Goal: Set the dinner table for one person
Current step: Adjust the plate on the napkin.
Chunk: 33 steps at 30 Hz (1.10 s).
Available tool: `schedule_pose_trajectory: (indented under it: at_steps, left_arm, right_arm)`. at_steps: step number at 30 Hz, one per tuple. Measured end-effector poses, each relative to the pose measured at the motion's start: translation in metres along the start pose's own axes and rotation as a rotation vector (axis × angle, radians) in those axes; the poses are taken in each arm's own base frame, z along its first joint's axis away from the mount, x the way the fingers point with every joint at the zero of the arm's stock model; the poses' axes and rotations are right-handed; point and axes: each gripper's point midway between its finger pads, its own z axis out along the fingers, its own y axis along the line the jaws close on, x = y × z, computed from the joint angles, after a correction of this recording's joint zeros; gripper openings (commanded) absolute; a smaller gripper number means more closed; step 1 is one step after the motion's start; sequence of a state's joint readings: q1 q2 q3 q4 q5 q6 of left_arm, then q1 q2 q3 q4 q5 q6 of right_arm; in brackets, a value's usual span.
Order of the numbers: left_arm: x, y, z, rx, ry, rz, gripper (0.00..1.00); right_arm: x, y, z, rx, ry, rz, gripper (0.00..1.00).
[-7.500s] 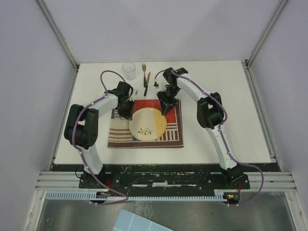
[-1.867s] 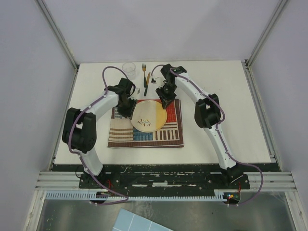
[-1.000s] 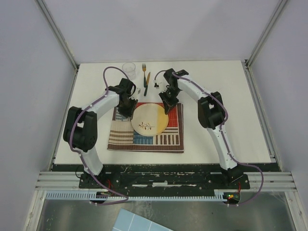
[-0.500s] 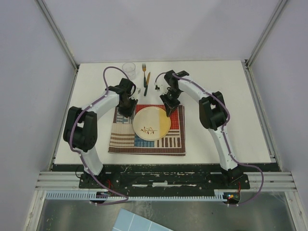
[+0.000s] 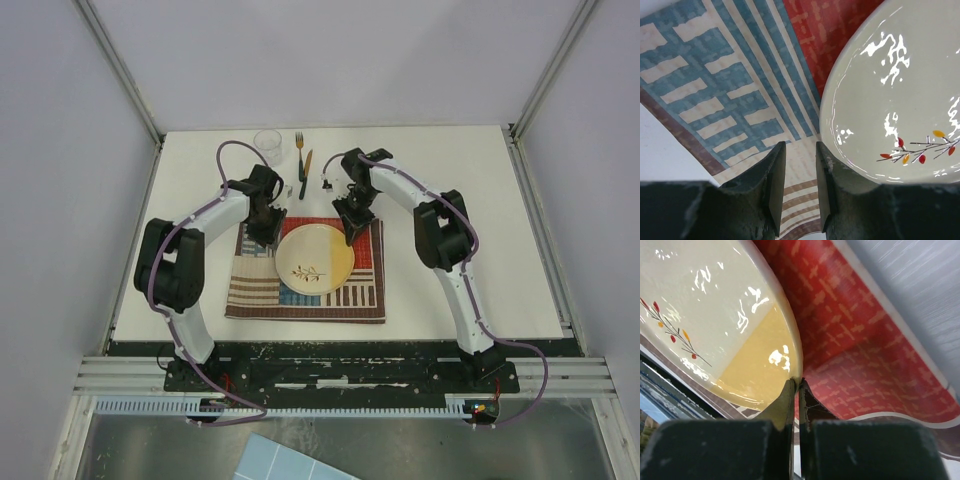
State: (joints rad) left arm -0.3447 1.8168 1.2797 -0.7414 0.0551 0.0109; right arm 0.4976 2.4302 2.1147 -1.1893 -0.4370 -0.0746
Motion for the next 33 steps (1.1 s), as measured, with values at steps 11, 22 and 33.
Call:
schedule_pose_trajectory:
  at_steps: [11, 22, 33]
  left_arm:
    - [0.0, 0.0, 0.0, 0.0, 0.0, 0.0, 0.37]
    - [0.001, 0.001, -0.001, -0.005, 0.004, 0.0, 0.37]
    - [0.002, 0.012, -0.016, -0.072, -0.028, 0.004, 0.37]
  right_arm:
    - [0.026, 0.031, 0.002, -0.048, 0.059, -0.012, 0.02]
    - [0.027, 0.039, 0.003, -0.017, 0.065, -0.046, 0.27]
    - [-0.002, -0.013, -0.03, 0.055, -0.07, 0.034, 0.02]
